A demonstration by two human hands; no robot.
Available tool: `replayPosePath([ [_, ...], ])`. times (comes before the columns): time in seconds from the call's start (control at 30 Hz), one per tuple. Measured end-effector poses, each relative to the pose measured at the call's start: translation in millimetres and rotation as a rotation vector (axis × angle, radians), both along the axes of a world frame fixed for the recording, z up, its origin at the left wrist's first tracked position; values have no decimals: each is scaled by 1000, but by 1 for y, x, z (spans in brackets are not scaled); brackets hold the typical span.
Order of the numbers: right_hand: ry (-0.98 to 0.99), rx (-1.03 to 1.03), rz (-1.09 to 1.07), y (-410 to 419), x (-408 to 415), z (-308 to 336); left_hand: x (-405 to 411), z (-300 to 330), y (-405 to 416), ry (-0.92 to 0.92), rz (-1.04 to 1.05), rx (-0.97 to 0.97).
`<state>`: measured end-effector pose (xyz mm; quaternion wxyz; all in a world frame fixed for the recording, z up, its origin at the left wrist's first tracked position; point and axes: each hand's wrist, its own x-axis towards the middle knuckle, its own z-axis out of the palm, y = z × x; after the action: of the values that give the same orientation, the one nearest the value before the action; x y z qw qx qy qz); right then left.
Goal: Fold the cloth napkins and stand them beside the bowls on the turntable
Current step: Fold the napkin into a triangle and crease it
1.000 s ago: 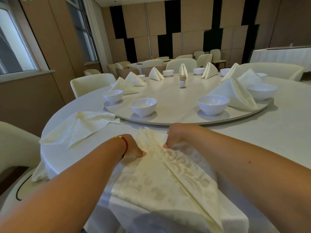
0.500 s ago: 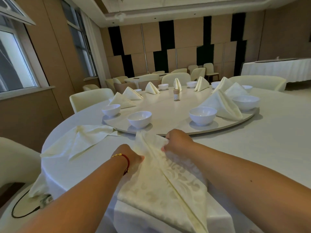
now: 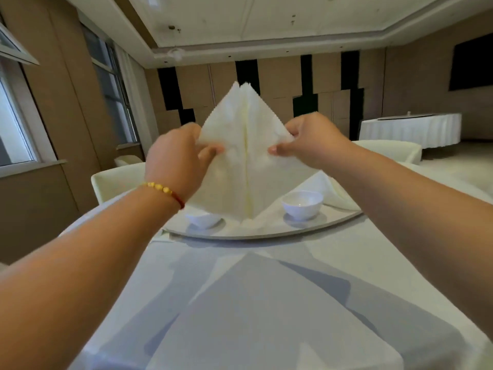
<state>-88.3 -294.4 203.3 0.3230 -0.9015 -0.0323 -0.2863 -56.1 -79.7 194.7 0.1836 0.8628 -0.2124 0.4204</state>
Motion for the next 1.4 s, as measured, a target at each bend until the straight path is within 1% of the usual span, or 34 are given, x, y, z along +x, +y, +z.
replayPosePath([
  [0.1, 165, -24, 46, 0, -22, -37, -23, -39, 5, 173, -46, 41],
  [0.2, 350, -13, 87, -1, -43, -85, -47, -82, 15, 393, -87, 47],
  [0.27, 465, 31, 136, -2, -58, -115, -56, -110, 23, 567, -104, 38],
  [0.33, 527, 86, 167, -1, -69, -141, -62, -135, 29, 705, -116, 45],
  [0.37, 543, 45, 152, 0, -74, -153, -65, -146, 30, 759, -118, 68],
  [0.47, 562, -224, 75, 5, -83, -180, -74, -170, 27, 880, -81, 214],
  [0.5, 564, -284, 57, 7, -86, -184, -77, -174, 25, 909, -60, 261],
  [0.63, 592, -409, 10, 14, -89, -183, -76, -176, 20, 932, -6, 353],
  [0.73, 641, -456, -12, 17, -80, -176, -64, -177, 22, 990, -27, 268],
  [0.87, 679, -432, -49, 17, -61, -176, -46, -176, 19, 1010, -32, 214],
  [1.2, 639, -443, -107, 11, -52, -181, -28, -175, 13, 1037, -79, 208],
  [1.33, 640, -454, -106, 12, -50, -182, -30, -177, 12, 987, -62, 232],
  [1.4, 641, -447, -87, 12, -51, -184, -34, -179, 13, 933, -56, 196],
])
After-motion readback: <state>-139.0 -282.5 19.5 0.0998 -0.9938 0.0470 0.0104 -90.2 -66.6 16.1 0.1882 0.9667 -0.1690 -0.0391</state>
